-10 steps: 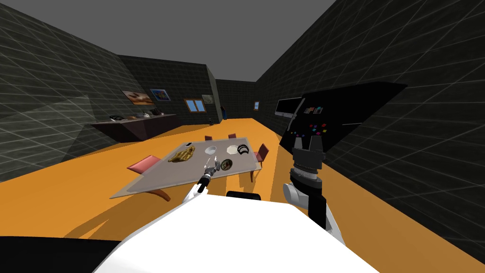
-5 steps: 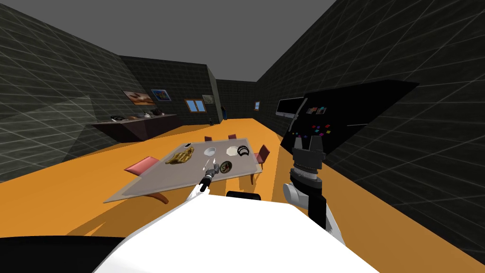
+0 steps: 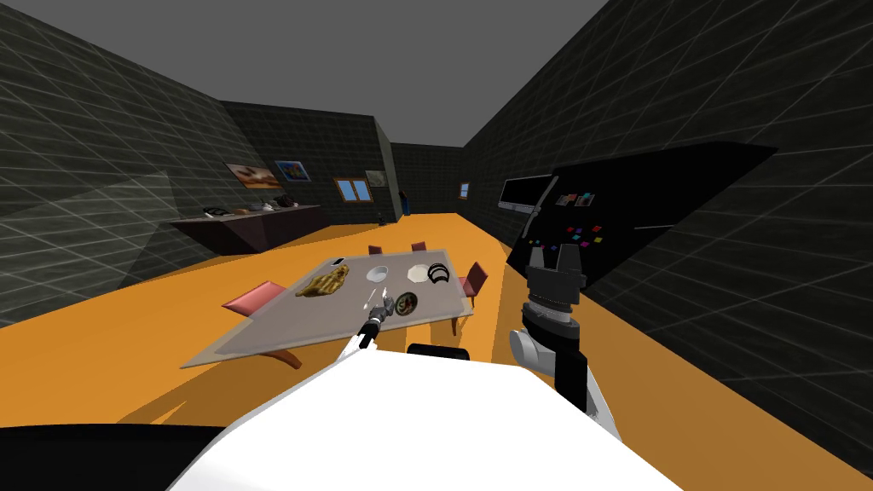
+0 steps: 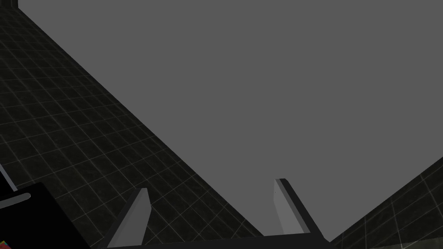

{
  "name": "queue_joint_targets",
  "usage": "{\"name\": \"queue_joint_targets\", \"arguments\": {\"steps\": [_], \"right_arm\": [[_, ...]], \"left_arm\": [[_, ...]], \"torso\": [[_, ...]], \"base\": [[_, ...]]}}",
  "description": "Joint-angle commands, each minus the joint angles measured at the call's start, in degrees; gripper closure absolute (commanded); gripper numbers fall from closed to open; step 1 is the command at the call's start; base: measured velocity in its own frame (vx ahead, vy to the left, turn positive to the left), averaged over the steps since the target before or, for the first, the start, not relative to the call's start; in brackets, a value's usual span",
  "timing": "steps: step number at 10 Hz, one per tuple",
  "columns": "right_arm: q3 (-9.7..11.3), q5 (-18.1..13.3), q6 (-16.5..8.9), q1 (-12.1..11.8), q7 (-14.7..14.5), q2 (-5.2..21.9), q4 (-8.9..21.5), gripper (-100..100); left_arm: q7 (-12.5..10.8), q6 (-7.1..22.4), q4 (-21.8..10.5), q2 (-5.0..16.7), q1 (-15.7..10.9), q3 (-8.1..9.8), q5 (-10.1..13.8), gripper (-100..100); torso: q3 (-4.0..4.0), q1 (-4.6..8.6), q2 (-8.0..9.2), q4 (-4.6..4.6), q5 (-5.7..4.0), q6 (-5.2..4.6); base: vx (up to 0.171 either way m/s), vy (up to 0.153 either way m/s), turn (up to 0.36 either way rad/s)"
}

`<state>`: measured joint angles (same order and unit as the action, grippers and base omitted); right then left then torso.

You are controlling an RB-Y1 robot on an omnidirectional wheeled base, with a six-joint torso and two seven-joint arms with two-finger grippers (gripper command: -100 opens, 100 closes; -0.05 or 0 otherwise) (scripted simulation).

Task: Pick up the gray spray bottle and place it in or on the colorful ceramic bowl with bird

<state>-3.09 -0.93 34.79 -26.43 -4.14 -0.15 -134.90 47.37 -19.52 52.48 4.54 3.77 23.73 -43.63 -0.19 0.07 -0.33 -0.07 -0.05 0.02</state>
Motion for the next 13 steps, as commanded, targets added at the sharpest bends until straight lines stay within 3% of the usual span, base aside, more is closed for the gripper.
{"name": "queue_joint_targets", "arguments": {"steps": [1,7,8,9,13], "right_arm": [[0.0,0.0,0.0,0.0,0.0,0.0,0.0,0],[0.0,0.0,0.0,0.0,0.0,0.0,0.0,0],[0.0,0.0,0.0,0.0,0.0,0.0,0.0,0],[0.0,0.0,0.0,0.01,0.0,0.0,0.0,0],[0.0,0.0,0.0,0.01,0.0,0.0,0.0,0]], "left_arm": [[-1.62,-1.54,0.44,0.06,1.08,0.74,-1.86,-100],[-6.36,-6.86,0.67,0.5,4.0,3.93,-8.14,-100],[-5.79,-6.22,0.79,0.39,3.84,3.54,-7.48,-100],[-5.98,-6.39,0.83,0.39,3.9,3.59,-7.6,100],[-5.95,-6.4,0.84,0.38,3.88,3.57,-7.59,100]], "torso": [[0.0,0.0,0.0,0.0,0.0,0.0],[0.03,-0.04,0.06,0.01,0.01,0.0],[0.02,-0.04,0.04,0.0,0.01,0.0],[0.08,-0.08,0.16,0.02,0.01,-0.01],[0.17,-0.17,0.32,0.06,0.04,-0.01]], "base": [[0.11,-0.042,0.039],[0.087,-0.028,0.036],[0.039,-0.01,0.01],[0.007,-0.002,-0.001],[0.0,0.0,0.0]]}}
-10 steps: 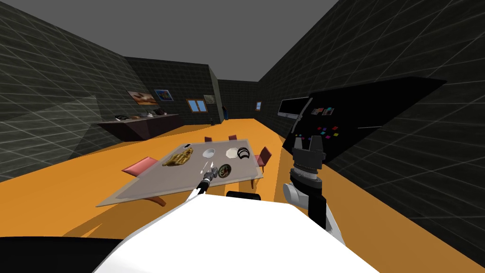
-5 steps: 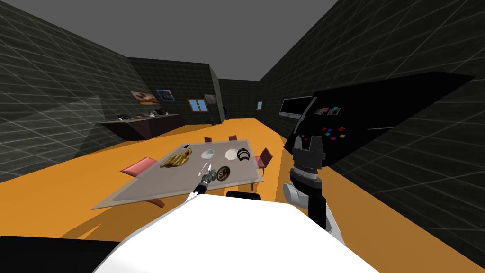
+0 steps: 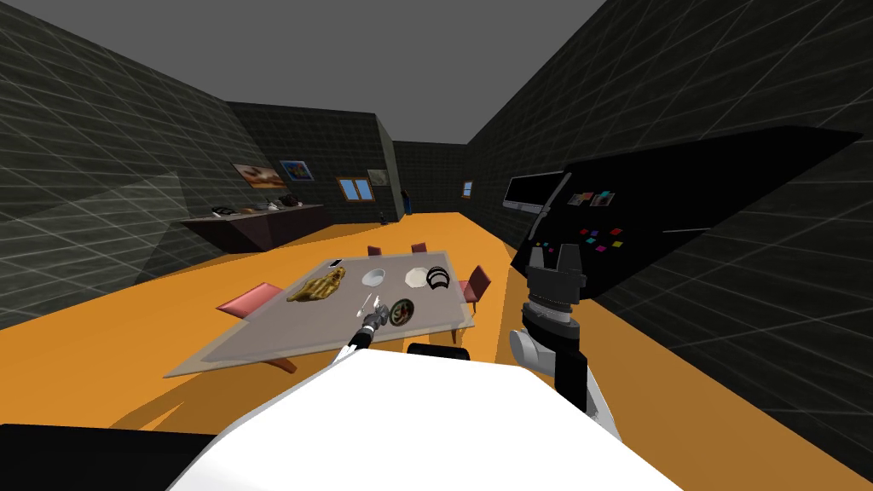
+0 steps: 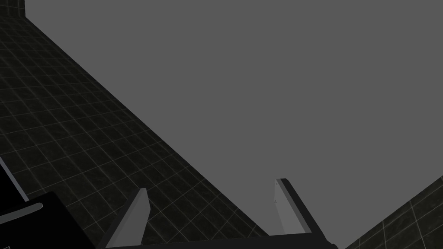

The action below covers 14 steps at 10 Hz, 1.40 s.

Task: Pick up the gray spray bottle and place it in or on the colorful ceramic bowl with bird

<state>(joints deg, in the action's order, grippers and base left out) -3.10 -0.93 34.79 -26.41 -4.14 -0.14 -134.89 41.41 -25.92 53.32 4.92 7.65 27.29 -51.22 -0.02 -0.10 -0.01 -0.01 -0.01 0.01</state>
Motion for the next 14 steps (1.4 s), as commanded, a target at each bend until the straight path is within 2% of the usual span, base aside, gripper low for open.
{"name": "queue_joint_targets", "arguments": {"steps": [1,2,9,10,11,12,14], "right_arm": [[0.0,0.0,0.0,0.0,0.0,0.0,0.0,0],[0.0,0.0,0.0,0.0,0.0,0.0,0.0,0],[0.0,0.0,0.0,0.01,0.0,0.0,0.0,0],[0.0,0.0,0.0,0.01,0.0,0.0,0.0,0],[0.0,0.0,0.0,0.0,0.0,0.0,0.0,0],[0.0,0.0,0.0,0.0,0.0,0.0,0.0,0],[0.01,0.0,0.0,0.02,0.0,-0.01,0.01,0]], "left_arm": [[0.0,0.0,0.0,0.0,0.0,0.0,0.0,0],[1.97,2.2,-0.29,-0.1,-1.34,-1.23,2.59,100],[7.49,8.4,-0.55,-0.61,-4.75,-4.95,9.92,100],[6.96,7.83,-0.54,-0.59,-4.57,-4.62,9.23,100],[7.06,8.09,-0.47,-0.61,-4.58,-4.74,9.34,0],[5.53,9.7,0.32,1.01,-3.76,-6.36,8.35,100],[4.39,11.01,0.93,1.48,-3.27,-7.59,7.66,100]], "torso": [[0.0,0.0,0.0,0.0,0.0,0.0],[0.0,0.0,0.0,0.0,0.0,0.0],[0.09,-0.13,0.17,0.02,0.15,-0.11],[0.11,-0.14,0.2,0.03,0.13,-0.1],[0.04,-0.1,0.08,0.01,0.12,-0.08],[-0.03,-0.07,-0.04,-0.01,0.11,-0.09],[0.21,0.24,0.51,-0.05,0.11,0.0]], "base": [[0.0,0.0,0.0],[-0.092,0.02,-0.053],[-0.103,0.032,-0.043],[-0.041,0.013,-0.012],[-0.008,0.002,0.002],[-0.109,-0.017,0.065],[-0.164,-0.099,0.056]]}}
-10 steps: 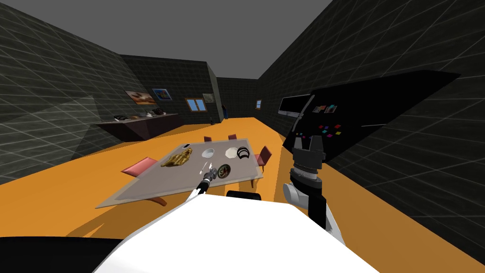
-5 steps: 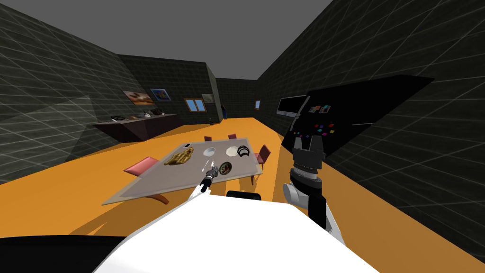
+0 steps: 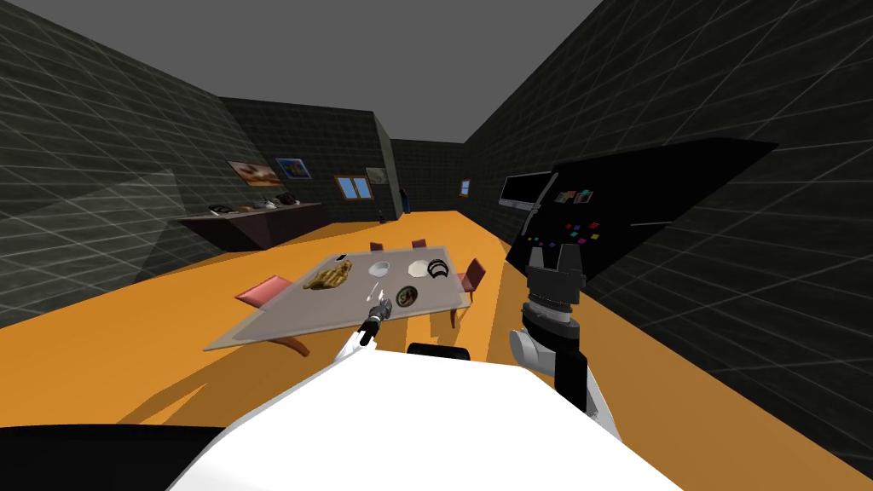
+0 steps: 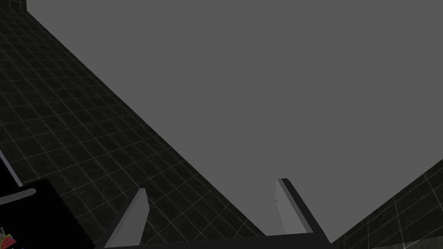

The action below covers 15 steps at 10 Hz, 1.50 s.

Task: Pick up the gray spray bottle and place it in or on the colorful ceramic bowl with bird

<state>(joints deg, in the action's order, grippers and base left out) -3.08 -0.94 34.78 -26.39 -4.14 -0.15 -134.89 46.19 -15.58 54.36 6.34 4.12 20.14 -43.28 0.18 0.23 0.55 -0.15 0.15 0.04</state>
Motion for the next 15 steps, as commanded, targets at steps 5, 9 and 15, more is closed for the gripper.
{"name": "queue_joint_targets", "arguments": {"steps": [5,9,15], "right_arm": [[0.0,0.0,0.0,0.0,0.0,0.0,0.0,0],[0.0,0.0,0.0,0.0,0.0,0.01,0.0,0],[-0.01,0.0,0.0,-0.01,0.0,0.01,0.0,0]], "left_arm": [[-3.75,4.86,1.73,0.51,1.46,-4.12,-2.34,100],[-6.6,9.1,3.48,0.63,2.15,-7.44,-4.23,100],[-8.61,15.52,4.25,0.81,-1.15,-9.77,-4.2,100]], "torso": [[-0.18,-0.24,0.02,-0.38,0.33,0.13],[-0.32,-0.38,-0.17,-0.48,0.38,0.13],[-0.64,-0.48,-0.75,-0.59,0.4,0.06]], "base": [[-0.162,-0.066,0.039],[-0.15,-0.064,0.037],[-0.076,-0.038,-0.036]]}}
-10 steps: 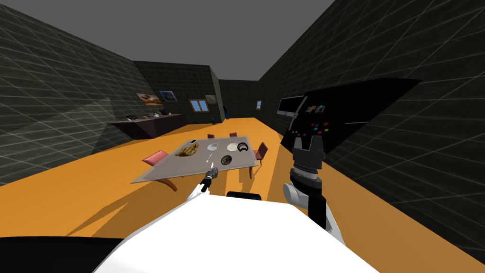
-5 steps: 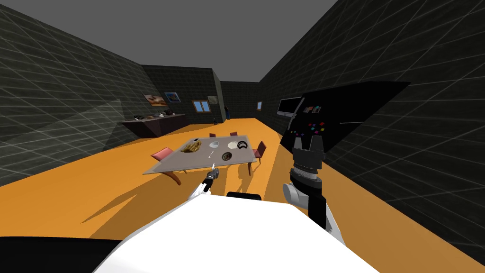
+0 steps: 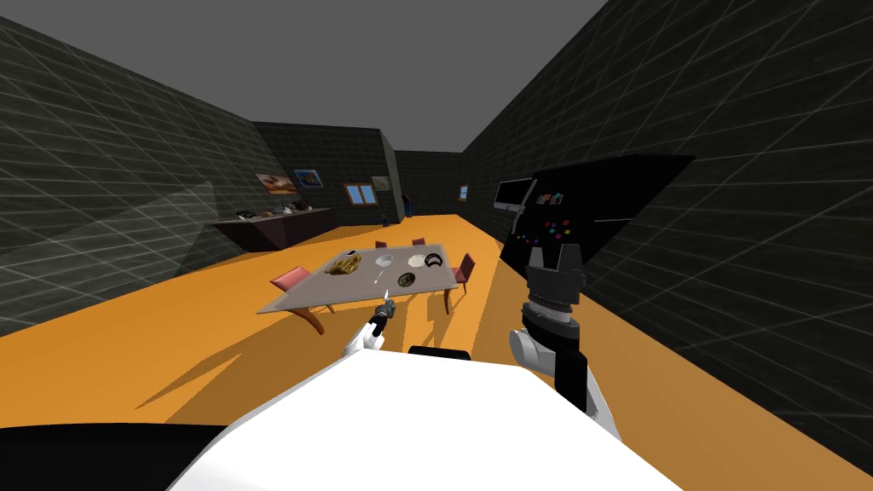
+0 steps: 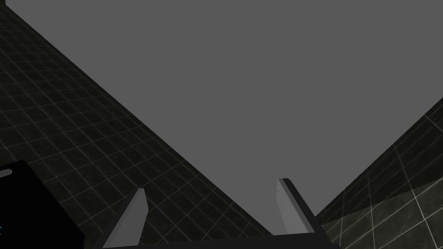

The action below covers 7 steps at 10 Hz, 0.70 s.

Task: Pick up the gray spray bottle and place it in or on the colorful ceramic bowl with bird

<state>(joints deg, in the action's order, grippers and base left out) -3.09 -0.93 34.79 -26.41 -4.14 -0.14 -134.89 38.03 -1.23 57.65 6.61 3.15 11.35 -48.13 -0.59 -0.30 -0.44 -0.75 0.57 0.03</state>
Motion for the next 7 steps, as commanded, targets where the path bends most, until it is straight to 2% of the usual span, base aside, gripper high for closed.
{"name": "queue_joint_targets", "arguments": {"steps": [1,7], "right_arm": [[0.0,0.0,0.0,0.0,0.0,0.0,0.0,0],[0.0,0.0,0.0,-0.01,0.0,0.0,0.0,0]], "left_arm": [[-0.47,1.79,0.83,0.72,-1.05,-0.92,1.01,100],[-0.29,5.62,-0.28,2.63,-7.57,-0.05,3.93,100]], "torso": [[0.0,0.0,0.0,0.0,0.0,0.0],[-0.12,-0.11,-0.2,-0.05,0.01,0.01]], "base": [[0.069,0.014,-0.12],[0.067,0.014,-0.106]]}}
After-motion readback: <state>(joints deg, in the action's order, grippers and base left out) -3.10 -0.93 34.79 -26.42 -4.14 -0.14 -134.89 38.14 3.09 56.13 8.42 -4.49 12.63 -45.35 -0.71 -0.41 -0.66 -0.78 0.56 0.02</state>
